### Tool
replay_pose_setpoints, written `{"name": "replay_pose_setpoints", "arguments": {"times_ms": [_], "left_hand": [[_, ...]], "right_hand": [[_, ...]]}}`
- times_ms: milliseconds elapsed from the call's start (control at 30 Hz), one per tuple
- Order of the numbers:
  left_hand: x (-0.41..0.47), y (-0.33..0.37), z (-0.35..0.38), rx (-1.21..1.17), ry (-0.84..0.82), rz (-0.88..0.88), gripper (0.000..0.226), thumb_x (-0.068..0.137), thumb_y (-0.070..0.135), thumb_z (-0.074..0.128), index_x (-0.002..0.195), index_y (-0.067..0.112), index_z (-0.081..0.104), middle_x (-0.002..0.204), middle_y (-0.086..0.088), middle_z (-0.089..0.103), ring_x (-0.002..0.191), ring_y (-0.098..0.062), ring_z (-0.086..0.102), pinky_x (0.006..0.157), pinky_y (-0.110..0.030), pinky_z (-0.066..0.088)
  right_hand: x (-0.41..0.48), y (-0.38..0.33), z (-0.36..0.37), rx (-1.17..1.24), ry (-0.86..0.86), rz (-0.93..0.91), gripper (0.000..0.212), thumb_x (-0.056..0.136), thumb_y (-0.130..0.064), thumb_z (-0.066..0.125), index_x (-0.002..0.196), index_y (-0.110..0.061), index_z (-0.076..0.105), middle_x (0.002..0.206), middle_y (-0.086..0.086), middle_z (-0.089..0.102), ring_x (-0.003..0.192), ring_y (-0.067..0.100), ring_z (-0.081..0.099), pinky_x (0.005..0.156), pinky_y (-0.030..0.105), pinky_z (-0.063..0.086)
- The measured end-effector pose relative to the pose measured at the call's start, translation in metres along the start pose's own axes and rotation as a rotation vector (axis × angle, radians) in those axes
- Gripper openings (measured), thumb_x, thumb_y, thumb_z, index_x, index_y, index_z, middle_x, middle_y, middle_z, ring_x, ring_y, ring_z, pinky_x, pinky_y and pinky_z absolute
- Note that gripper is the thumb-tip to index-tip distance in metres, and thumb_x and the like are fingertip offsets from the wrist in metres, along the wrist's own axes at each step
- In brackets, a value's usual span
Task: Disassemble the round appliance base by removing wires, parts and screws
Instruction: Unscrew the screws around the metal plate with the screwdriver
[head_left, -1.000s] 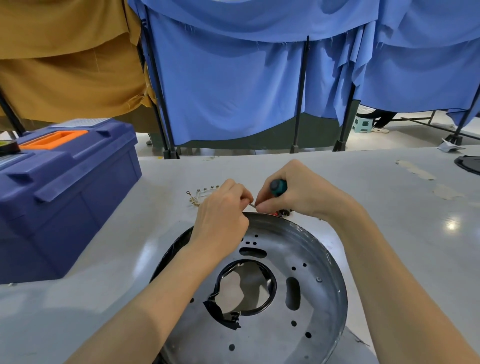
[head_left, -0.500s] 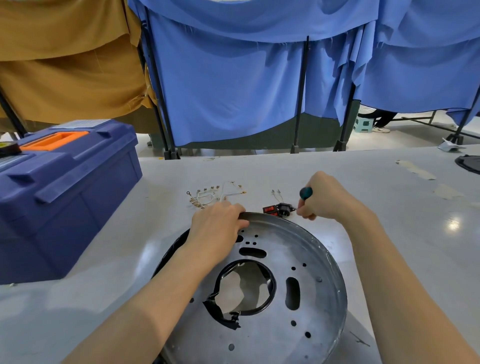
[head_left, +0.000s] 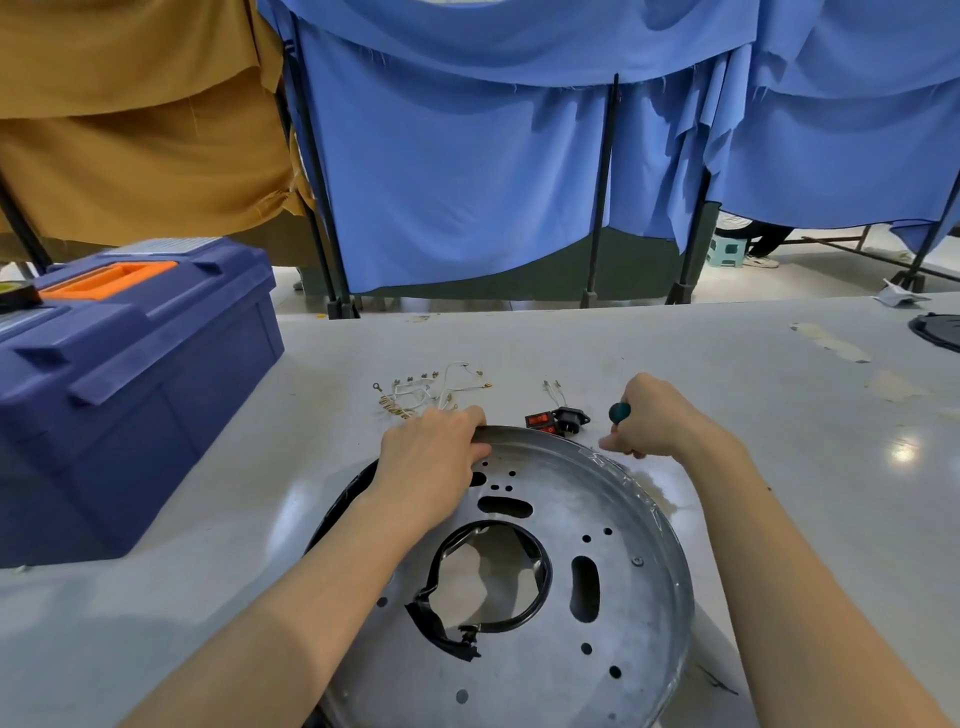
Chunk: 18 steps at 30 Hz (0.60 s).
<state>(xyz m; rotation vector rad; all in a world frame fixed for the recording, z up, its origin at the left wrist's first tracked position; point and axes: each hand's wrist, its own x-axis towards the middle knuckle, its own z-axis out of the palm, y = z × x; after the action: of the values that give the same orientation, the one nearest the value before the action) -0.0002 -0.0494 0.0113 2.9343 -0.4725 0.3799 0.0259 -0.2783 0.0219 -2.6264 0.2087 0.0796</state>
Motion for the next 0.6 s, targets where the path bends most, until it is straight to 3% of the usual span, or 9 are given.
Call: {"name": "replay_pose_setpoints", "arguments": {"times_ms": [100,300,433,600], "left_hand": [[0.001,0.0,-0.001,0.007,-0.015,-0.008,0.023,0.1,0.036,0.046,0.115,0.021,0.055,0.106,-0.003,0.065,0.096,-0.027,0.058,0.067,-0.033,0.036],[0.0,-0.003,-0.005,0.045,-0.039,-0.073,0.02,0.1,0.033,0.047,0.112,0.018,0.054,0.105,-0.006,0.061,0.094,-0.028,0.057,0.067,-0.033,0.033],[-0.002,-0.006,-0.01,0.059,-0.078,-0.121,0.02,0.1,0.032,0.049,0.111,0.016,0.054,0.109,-0.007,0.06,0.097,-0.03,0.057,0.068,-0.034,0.034],[-0.002,-0.01,-0.025,0.065,-0.207,-0.191,0.019,0.097,0.032,0.054,0.096,0.015,0.045,0.096,-0.006,0.047,0.086,-0.026,0.045,0.073,-0.034,0.036]], "right_hand": [[-0.009,-0.008,-0.018,0.065,-0.026,-0.073,0.029,0.081,-0.024,0.078,0.08,0.002,0.065,0.065,0.009,0.069,0.055,0.016,0.063,0.048,0.022,0.041],[-0.037,-0.027,-0.044,0.003,-0.297,-0.197,0.038,0.073,-0.04,0.082,0.073,-0.004,0.073,0.061,0.005,0.072,0.046,0.014,0.053,0.044,0.021,0.039],[-0.042,-0.034,-0.043,-0.097,-0.412,-0.157,0.034,0.069,-0.033,0.086,0.079,-0.003,0.073,0.062,0.005,0.072,0.047,0.016,0.048,0.043,0.02,0.037],[-0.037,-0.038,-0.033,-0.09,-0.35,-0.195,0.026,0.071,-0.022,0.085,0.076,-0.002,0.07,0.057,0.003,0.068,0.049,0.017,0.049,0.049,0.025,0.04]]}}
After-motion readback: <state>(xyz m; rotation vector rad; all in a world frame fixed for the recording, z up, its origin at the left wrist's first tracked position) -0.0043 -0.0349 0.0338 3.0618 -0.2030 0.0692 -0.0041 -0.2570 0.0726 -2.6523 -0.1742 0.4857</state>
